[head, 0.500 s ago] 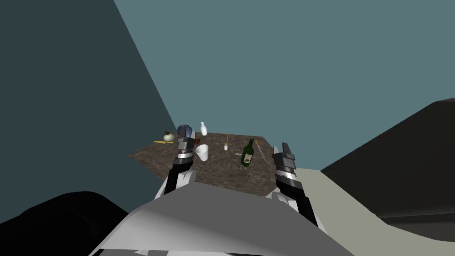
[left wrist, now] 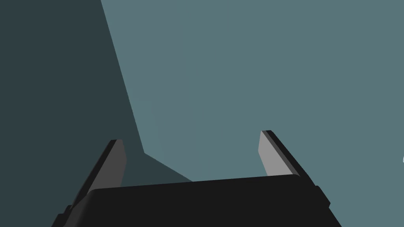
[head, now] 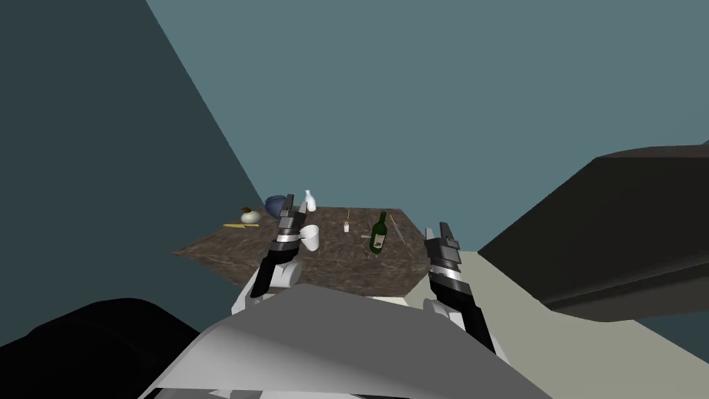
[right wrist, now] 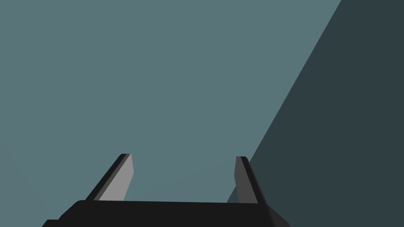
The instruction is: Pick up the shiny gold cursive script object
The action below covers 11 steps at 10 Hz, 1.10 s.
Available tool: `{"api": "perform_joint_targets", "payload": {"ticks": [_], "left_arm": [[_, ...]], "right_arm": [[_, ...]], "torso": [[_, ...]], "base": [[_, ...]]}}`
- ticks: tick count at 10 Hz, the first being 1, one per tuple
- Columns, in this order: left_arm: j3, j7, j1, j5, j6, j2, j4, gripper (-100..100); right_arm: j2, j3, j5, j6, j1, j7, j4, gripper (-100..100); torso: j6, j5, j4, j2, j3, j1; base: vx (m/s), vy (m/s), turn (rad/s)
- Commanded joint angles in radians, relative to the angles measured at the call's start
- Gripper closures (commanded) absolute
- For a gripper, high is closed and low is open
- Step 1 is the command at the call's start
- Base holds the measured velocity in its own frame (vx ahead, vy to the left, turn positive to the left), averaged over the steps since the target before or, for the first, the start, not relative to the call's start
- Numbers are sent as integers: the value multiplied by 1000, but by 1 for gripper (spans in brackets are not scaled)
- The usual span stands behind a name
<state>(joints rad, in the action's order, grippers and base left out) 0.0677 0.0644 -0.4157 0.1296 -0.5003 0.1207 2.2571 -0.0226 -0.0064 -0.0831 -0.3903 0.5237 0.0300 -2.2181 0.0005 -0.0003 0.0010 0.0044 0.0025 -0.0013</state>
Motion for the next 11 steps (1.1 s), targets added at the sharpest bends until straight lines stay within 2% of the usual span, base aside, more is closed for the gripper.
{"api": "perform_joint_targets", "payload": {"ticks": [1,3,4,6,7,8,9,10,11], "left_arm": [[8,10,28,21,45,47,2,-100],[21,21,65,53,100,105,-5,-100],[21,21,65,53,106,107,-5,-100],[36,29,108,89,173,168,-23,-100],[36,29,108,89,183,168,-23,-100],[44,32,131,108,221,199,-37,-100],[44,32,131,108,228,199,-37,-100],[53,34,154,129,266,230,-54,-100],[53,34,154,129,276,230,-54,-100]], "right_arm": [[0,0,0,0,0,0,0,0],[0,0,0,0,0,0,0,0],[0,0,0,0,0,0,0,0],[0,0,0,0,0,0,0,0],[0,0,0,0,0,0,0,0],[0,0,0,0,0,0,0,0],[0,0,0,0,0,0,0,0],[0,0,0,0,0,0,0,0],[0,0,0,0,0,0,0,0]], "torso": [[0,0,0,0,0,0],[0,0,0,1,0,0],[0,0,0,0,0,0],[0,0,0,-1,0,1],[0,0,0,0,0,1],[-1,0,0,-1,0,1],[0,0,0,-1,-1,1],[-1,0,0,-2,-1,1],[0,0,0,-1,-1,1]], "base": [[-75,-36,-302],[-73,-25,-319],[-52,-10,-98],[-65,-16,-326],[-51,-15,-124],[-39,-28,-217],[-35,-15,-128],[-46,-17,-266],[-42,-11,-163]]}}
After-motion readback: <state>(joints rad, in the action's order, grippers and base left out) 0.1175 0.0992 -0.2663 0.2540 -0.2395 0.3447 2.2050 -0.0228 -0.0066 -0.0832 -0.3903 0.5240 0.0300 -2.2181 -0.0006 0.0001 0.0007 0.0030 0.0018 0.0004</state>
